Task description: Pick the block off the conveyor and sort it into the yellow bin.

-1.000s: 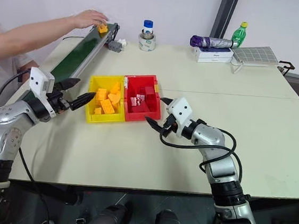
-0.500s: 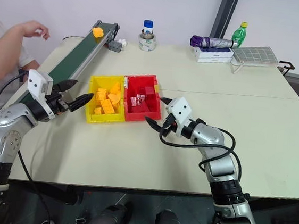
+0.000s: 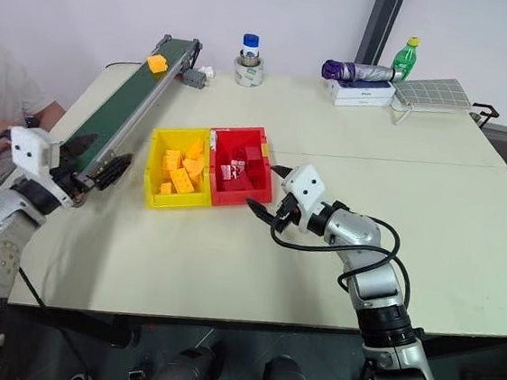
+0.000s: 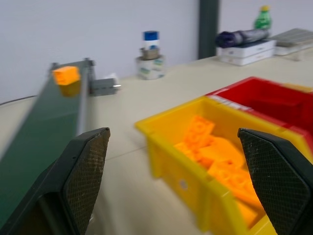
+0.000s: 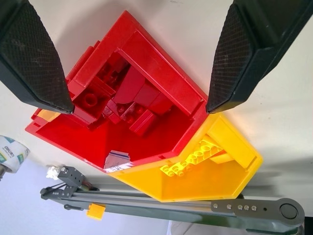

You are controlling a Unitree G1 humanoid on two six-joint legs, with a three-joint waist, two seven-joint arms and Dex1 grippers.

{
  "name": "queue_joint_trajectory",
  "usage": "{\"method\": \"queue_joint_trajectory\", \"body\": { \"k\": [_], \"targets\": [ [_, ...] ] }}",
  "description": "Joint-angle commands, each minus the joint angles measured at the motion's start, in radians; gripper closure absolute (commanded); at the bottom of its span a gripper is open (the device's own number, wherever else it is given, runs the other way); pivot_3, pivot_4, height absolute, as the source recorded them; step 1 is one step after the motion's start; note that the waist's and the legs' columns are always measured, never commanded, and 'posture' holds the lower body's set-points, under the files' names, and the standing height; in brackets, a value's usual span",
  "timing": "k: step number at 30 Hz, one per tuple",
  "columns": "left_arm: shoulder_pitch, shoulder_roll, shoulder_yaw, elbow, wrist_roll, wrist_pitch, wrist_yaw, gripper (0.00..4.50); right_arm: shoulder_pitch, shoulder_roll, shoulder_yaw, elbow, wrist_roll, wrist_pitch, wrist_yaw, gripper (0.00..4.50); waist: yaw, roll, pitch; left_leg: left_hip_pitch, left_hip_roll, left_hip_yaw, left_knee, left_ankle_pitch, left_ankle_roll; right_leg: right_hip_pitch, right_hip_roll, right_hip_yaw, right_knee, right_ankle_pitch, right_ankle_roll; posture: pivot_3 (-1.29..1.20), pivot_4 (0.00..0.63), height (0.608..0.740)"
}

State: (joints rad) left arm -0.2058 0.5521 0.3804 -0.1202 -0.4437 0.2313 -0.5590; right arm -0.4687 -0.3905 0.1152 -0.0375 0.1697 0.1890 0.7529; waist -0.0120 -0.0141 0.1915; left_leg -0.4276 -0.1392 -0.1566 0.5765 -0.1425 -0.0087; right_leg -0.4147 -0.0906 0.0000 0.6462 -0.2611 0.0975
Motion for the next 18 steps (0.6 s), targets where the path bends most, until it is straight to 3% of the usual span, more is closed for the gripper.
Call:
{"method": "queue_joint_trajectory", "body": {
  "k": [1,8,18],
  "targets": [
    [0.024,-0.046,0.080,-0.058,0.034,-0.077,0.121,0.09,-0.010,0.004,0.001,-0.018,0.006,-0.023,0.004,0.00,0.001,0.000,0.000,0.000,0.000,0.000,0.000,0.000,0.000,0.000,0.000,0.000,0.000,0.000,0.000,0.00,0.150,0.740],
    [0.088,-0.114,0.167,-0.047,0.104,-0.187,0.291,0.09,-0.020,0.009,0.006,-0.006,0.006,-0.029,0.010,0.00,0.001,0.000,0.000,0.000,0.000,0.000,0.000,0.000,0.000,0.000,0.000,0.000,0.000,0.000,0.000,0.00,0.150,0.740],
    [0.103,-0.119,0.160,-0.012,0.129,-0.207,0.345,0.09,-0.021,0.011,0.004,-0.004,0.007,-0.035,0.012,0.00,0.001,0.000,0.000,0.000,0.000,0.000,0.000,0.000,0.000,0.001,0.000,0.000,0.000,0.000,0.000,0.00,0.150,0.740]
  ]
}}
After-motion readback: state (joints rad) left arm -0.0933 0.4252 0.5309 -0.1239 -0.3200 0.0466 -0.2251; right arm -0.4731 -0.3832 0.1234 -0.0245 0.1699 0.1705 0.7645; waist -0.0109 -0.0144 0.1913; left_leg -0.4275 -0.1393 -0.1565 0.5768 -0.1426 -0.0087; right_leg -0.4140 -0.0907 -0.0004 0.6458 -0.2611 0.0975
